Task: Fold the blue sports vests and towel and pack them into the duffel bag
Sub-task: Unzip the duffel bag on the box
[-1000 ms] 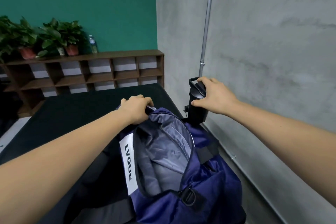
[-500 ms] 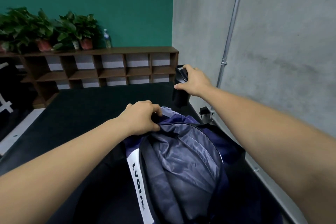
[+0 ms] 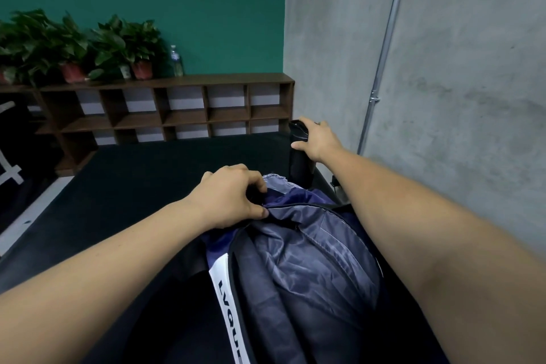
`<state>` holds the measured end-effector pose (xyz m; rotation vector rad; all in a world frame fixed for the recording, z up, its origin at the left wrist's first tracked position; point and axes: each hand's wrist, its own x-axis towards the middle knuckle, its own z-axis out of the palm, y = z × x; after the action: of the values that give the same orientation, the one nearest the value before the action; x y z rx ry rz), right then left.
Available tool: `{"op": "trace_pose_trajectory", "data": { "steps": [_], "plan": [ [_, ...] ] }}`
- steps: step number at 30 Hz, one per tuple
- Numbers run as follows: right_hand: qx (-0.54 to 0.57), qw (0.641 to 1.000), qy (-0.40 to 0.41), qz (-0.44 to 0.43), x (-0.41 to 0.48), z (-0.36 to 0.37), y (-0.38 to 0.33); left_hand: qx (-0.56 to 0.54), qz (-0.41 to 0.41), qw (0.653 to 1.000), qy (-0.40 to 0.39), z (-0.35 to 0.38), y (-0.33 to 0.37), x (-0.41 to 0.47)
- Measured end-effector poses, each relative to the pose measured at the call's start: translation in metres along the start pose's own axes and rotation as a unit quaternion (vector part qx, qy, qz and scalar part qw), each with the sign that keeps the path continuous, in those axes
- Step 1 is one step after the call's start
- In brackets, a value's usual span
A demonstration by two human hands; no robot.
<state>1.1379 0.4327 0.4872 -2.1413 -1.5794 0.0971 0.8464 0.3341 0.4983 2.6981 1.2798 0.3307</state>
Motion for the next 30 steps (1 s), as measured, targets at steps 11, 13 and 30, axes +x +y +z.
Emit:
{"op": "trace_pose_trajectory", "data": {
  "steps": [11,13,30],
  "plan": [
    [0.178,0.984,-0.017,0.019,-0.032,-0.009,0.029,-0.197,-0.034,0.973,0.117,0.005,-0.02,-0.02],
    [0.179,0.981,-0.032,0.074,-0.041,-0.006,0.039,-0.273,-0.082,0.947,0.15,0.009,-0.03,-0.029],
    [0.386,0.902,-0.078,0.177,0.005,0.091,0.033,-0.612,-0.207,0.759,0.083,0.094,-0.097,-0.03]
  ]
}}
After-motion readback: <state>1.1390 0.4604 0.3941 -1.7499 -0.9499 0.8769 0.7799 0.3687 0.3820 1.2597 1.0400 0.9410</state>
